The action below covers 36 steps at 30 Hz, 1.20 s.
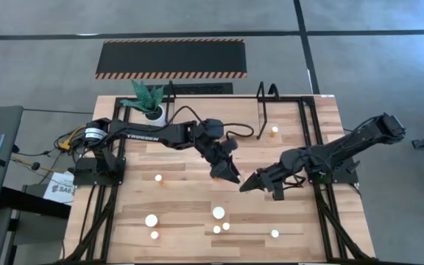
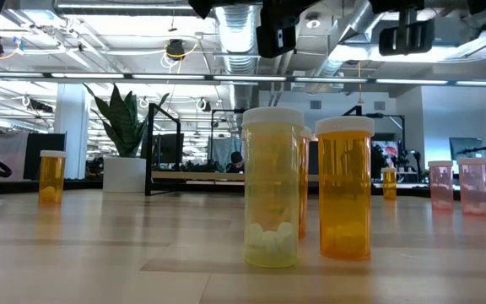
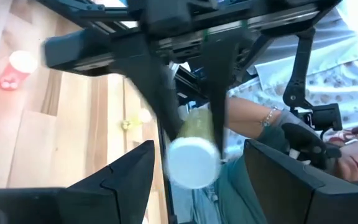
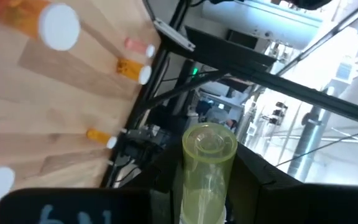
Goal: Pick and place medicine bottles onto shelf by color
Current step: Put the top left yellow pill bottle on the shelf
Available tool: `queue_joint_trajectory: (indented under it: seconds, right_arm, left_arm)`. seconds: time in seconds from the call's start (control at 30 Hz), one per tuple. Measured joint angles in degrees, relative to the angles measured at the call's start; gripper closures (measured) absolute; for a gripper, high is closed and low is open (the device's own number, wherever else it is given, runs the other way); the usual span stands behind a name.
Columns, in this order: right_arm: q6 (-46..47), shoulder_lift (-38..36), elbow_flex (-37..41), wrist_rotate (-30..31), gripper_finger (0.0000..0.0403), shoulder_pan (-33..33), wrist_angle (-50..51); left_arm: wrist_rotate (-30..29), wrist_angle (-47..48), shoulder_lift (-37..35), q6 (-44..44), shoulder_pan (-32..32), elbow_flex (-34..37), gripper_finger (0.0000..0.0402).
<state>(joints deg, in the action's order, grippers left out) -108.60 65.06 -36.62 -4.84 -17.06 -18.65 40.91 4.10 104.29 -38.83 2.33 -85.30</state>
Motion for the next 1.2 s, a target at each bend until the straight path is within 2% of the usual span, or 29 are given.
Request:
queue_joint_trajectory:
  seconds: [0.7,1.2]
  right_arm:
    - [-1.35,-0.26,0.00,0.39,0.0295,0.33,0.17]
    - [-1.61,-0.26,0.02,0.53,0.0295,0.33,0.02]
  left_arm:
    - [-0.68,0.07,0.00,-1.29,-0.11,0.00,0.0172]
    - [-0.66,0.87,0.00,-1.34,-0.09,0.00,0.0291]
